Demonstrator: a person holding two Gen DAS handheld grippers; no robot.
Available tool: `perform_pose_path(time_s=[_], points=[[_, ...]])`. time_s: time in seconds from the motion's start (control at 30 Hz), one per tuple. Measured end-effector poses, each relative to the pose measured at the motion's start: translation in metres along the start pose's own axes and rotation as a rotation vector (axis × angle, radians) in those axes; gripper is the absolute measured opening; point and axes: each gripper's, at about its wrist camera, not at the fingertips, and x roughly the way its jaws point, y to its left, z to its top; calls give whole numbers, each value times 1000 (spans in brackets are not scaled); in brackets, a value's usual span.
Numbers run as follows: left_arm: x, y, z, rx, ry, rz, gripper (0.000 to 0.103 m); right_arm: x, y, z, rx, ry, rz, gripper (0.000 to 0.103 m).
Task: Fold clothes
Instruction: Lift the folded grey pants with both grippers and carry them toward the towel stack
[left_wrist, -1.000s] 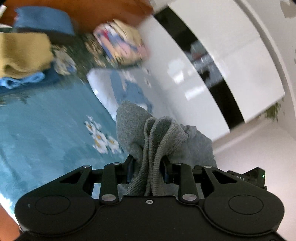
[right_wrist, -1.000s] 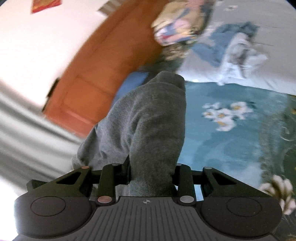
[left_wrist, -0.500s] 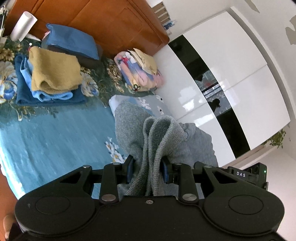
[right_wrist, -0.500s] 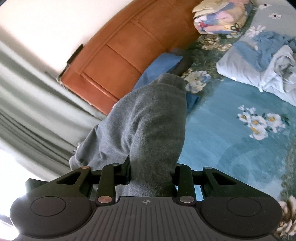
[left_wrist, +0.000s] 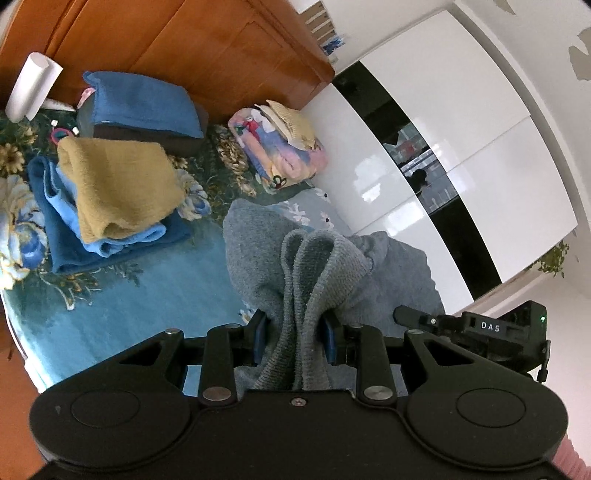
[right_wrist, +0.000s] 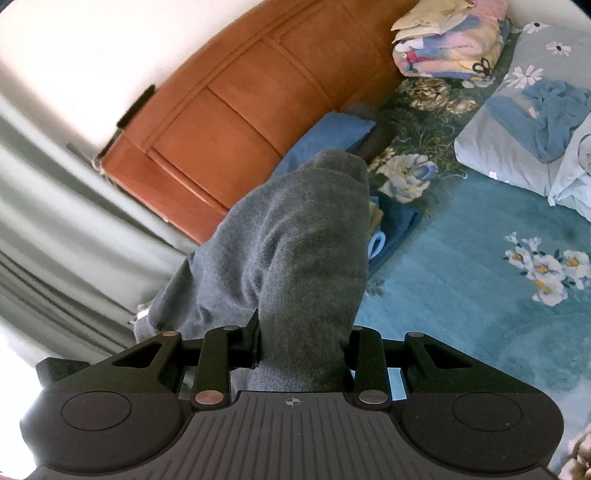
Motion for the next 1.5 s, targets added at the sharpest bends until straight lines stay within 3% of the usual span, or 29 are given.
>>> perform_pose_path(time_s=[0.33, 0.63, 0.83, 1.2, 1.5], points=[[-4, 25, 12, -55, -19, 23, 27, 28, 20, 13, -37, 47, -10, 27], [-12, -1, 31, -21, -124, 95, 27, 37, 20, 48, -111, 57, 113, 27], [-5, -21, 25, -6, -176, 132, 27, 37, 13, 68, -166, 70, 159, 28], [12, -44, 31, 23, -175, 181, 27, 31, -6, 81, -157, 57, 208, 28], [34, -31, 44, 18, -129, 180, 27, 44, -20, 90, -120, 61, 188, 28]])
